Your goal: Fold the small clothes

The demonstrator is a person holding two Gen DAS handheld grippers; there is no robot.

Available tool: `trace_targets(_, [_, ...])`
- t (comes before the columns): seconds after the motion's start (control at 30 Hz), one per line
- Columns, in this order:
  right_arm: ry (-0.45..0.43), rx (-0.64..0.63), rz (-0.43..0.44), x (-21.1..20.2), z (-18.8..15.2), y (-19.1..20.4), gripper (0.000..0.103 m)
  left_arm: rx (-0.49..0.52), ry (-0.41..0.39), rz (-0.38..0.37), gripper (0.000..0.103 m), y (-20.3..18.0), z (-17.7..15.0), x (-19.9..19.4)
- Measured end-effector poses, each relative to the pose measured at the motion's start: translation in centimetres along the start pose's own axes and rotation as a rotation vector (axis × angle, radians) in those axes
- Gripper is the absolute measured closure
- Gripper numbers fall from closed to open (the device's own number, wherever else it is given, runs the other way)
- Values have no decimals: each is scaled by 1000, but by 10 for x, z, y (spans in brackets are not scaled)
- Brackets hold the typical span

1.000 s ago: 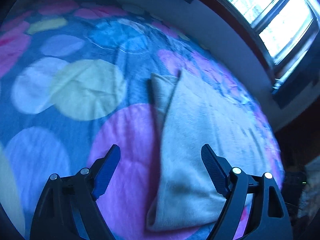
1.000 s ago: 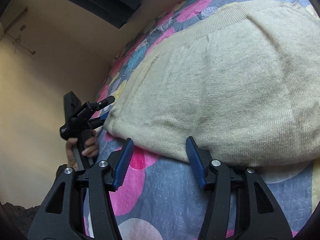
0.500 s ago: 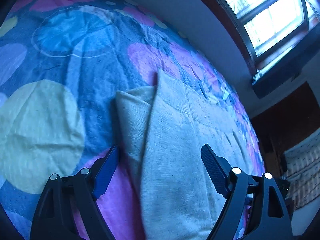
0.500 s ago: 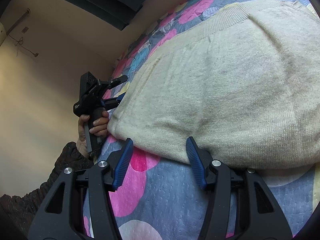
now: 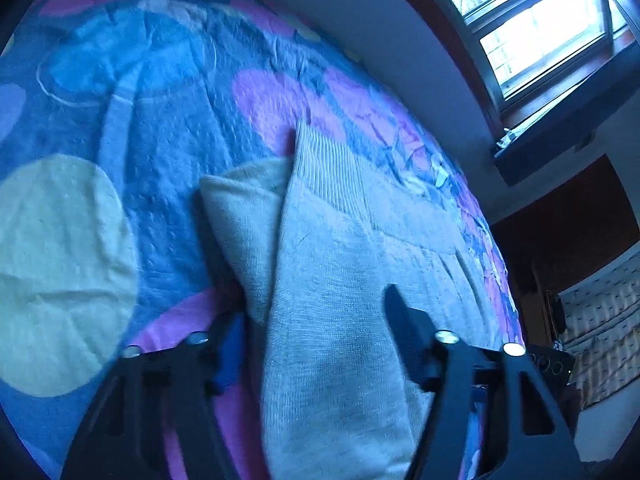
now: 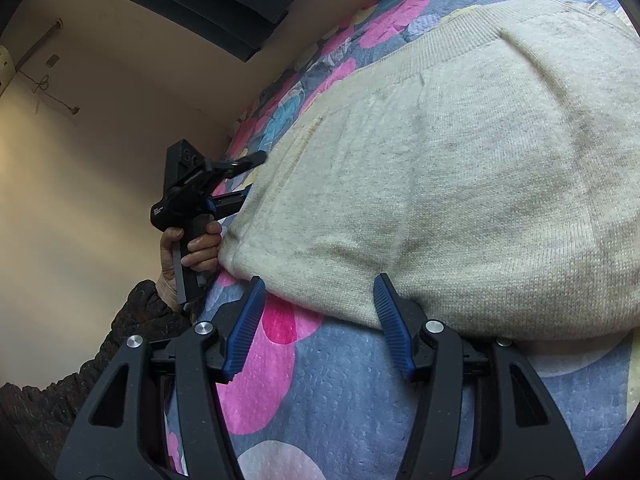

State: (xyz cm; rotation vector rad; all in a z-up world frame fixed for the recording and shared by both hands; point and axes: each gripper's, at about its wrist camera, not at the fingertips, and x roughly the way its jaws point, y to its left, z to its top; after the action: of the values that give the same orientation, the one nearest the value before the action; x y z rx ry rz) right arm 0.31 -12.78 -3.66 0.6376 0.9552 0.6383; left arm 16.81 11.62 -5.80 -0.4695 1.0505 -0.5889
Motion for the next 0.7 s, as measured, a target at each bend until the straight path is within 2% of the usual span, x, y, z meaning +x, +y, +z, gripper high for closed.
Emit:
trace_targets(0.1, [0,0,1,0,0,0,47,19,7,53,58,-3,0,0])
trace_targets(0.17, [-1,-1,1,0,-1,1,47,35,13,112,80,-5,-1,-1])
trace_targets(0.23, [0,0,2,0,-2,0,47,40,26,144,89,-10,-2,-2])
trace_targets(0.3, [-2,0,4,1,-2,0,47,40,14,171,90,-20,-1,-5])
trace_targets(0.43, [-4,0,2,2,-2,1,47,38,-15,157,91,-54,4,-15])
trace_targets(0.6, [-5,-3,-2,3,-3,2,47,116,-34,181,91,-122,12,-13])
trace_targets(0.7, [-2,-7,-8,4,-3,4,46,156,-31,195,92,-162,15,2])
